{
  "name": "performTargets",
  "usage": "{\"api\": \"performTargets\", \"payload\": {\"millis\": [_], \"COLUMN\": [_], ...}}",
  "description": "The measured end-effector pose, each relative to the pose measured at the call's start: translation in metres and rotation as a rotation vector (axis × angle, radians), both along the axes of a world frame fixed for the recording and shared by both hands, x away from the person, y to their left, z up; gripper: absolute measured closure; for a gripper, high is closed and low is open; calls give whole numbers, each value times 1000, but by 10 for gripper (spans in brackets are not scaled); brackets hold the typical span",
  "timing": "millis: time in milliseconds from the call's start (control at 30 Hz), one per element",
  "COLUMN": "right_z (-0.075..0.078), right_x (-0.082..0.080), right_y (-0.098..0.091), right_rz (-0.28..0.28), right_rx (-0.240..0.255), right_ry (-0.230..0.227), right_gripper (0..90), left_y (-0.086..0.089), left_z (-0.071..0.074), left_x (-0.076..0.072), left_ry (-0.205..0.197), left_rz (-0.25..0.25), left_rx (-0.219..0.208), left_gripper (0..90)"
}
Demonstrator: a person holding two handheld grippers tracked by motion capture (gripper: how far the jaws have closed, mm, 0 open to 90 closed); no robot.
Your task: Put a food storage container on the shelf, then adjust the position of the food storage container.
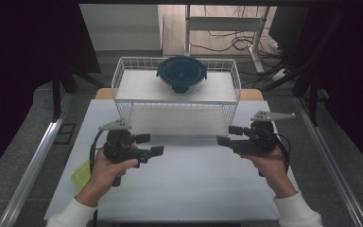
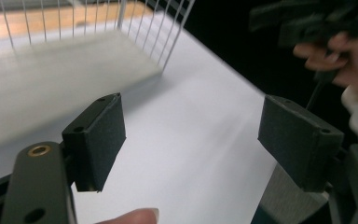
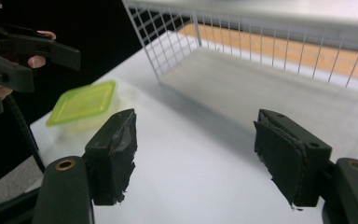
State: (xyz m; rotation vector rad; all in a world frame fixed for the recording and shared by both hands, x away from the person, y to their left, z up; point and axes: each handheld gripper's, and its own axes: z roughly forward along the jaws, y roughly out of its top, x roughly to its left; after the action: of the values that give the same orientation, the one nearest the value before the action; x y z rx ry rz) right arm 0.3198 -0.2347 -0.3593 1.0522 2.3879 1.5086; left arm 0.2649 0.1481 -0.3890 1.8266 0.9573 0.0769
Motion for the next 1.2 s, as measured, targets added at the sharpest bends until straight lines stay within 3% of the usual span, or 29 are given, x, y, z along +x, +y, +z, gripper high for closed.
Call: {"api": "performTargets", "payload": {"millis": [100,267,433,500,600,900,1200], "right_z": [-12,-34,-64,-75,-87,-95,-92], "right_x": [-10,-19,-22,-22,-22,-20,-20], "right_y": [-3,-4,-5,-6,-3,8,3], "right_rz": [10,21,27,26,25,45,38], "right_rx": [-8,-35,-75,-83,-108,-137,-121], "right_ry": [20,45,93,125,144,145,135], "right_gripper": [300,300,303,303,303,302,302], "left_y": [2,7,9,5,1,4,4], "left_z": [-10,-28,-52,-62,-69,-78,-69], "left_x": [-6,-11,-11,-11,-11,-19,-22], "left_ry": [-2,23,69,83,94,111,91], "left_rz": [7,19,34,44,31,57,56], "left_rx": [38,51,83,115,141,183,187], "left_gripper": [228,234,241,242,242,242,232]}}
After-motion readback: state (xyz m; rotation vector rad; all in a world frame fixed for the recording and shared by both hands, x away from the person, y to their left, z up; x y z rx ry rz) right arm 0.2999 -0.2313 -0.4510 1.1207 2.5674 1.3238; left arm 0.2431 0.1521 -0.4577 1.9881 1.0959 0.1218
